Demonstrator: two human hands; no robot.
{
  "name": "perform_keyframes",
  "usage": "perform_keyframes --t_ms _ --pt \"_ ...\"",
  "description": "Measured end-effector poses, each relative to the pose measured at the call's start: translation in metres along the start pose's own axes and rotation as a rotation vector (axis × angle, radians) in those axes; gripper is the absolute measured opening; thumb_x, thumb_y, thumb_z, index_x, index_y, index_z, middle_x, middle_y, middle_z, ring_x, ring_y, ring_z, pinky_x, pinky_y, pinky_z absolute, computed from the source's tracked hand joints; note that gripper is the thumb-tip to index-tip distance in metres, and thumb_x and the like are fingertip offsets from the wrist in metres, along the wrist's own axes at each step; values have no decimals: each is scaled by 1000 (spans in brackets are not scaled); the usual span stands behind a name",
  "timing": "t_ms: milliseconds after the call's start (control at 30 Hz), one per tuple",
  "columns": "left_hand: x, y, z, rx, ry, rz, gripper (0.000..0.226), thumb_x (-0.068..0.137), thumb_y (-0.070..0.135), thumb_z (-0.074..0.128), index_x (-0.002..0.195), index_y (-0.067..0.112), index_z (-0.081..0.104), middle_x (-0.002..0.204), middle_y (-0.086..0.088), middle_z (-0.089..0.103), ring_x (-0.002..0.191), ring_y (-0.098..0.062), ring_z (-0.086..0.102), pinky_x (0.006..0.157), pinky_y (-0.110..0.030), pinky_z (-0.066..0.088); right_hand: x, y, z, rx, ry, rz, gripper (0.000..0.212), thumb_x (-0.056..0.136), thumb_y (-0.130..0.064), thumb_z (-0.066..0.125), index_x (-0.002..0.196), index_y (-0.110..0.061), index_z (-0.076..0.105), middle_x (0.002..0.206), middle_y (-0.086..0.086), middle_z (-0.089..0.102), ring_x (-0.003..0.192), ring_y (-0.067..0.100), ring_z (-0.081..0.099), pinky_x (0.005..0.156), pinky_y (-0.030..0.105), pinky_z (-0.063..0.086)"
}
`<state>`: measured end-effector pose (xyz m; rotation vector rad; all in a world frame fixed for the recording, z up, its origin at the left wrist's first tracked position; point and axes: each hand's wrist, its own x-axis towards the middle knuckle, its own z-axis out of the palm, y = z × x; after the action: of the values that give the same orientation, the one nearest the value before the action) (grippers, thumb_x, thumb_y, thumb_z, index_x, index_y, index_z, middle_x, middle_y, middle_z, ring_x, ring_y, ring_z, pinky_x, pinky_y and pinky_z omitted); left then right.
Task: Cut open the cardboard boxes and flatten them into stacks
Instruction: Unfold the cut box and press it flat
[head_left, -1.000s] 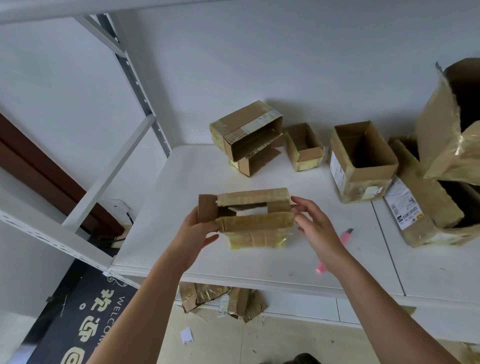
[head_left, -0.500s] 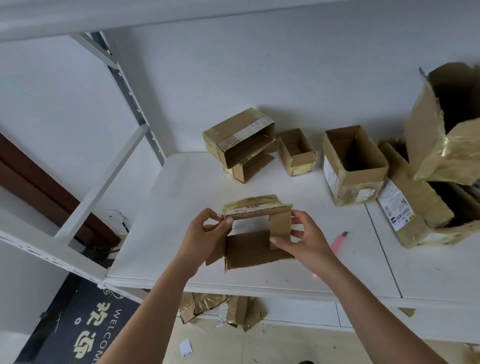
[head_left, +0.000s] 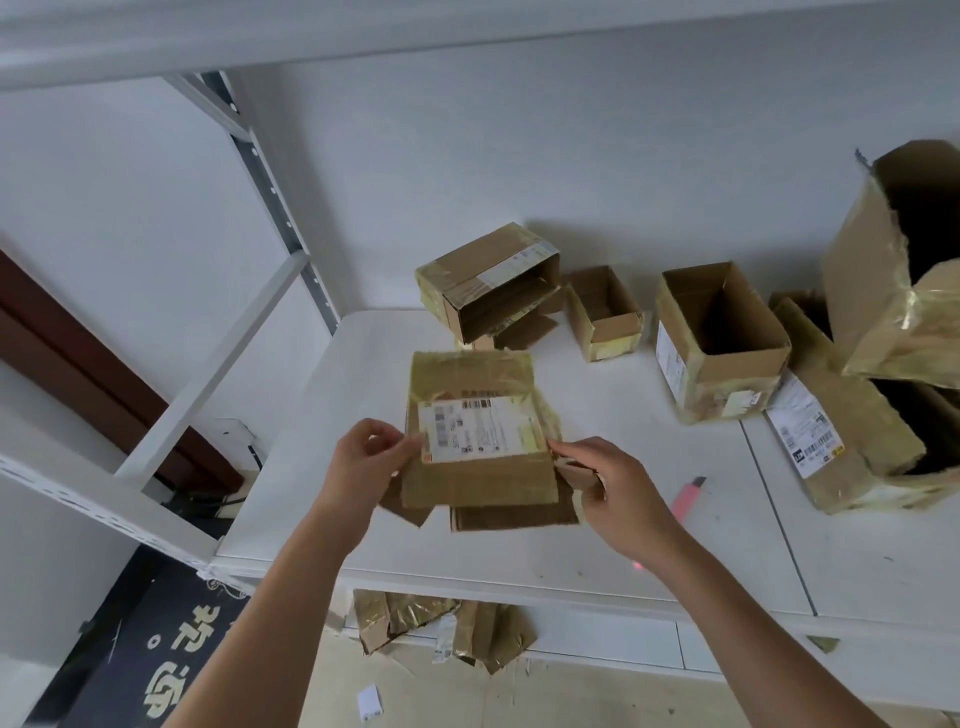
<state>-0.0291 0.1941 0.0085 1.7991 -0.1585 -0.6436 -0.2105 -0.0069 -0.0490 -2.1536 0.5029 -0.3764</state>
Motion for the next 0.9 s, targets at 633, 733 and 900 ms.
perform_keyframes --t_ms 633,733,900 --pt "20 -105 38 1204 -299 158 78 97 3 45 155 41 9 163 14 -9 150 -11 -10 118 -37 29 -3 33 90 -662 -438 57 89 78 -76 -14 156 -35 -3 158 -9 -27 149 21 -20 120 46 -2" --pt "15 -104 41 1264 -286 197 72 100 17 46 156 39 6 163 12 -11 150 -13 -10 121 -36 19 -3 40 94 -724 -471 75 97 56 -73 -40 145 -36 -27 152 -9 -38 143 19 -31 120 47 -8" --pt "19 -103 36 1258 -267 233 61 102 33 45 154 40 14 164 10 -3 151 -14 -3 118 -41 25 9 33 83 -753 -549 68 102 58 -77 -34 151 -36 -19 153 -10 -36 146 19 -27 120 46 -7"
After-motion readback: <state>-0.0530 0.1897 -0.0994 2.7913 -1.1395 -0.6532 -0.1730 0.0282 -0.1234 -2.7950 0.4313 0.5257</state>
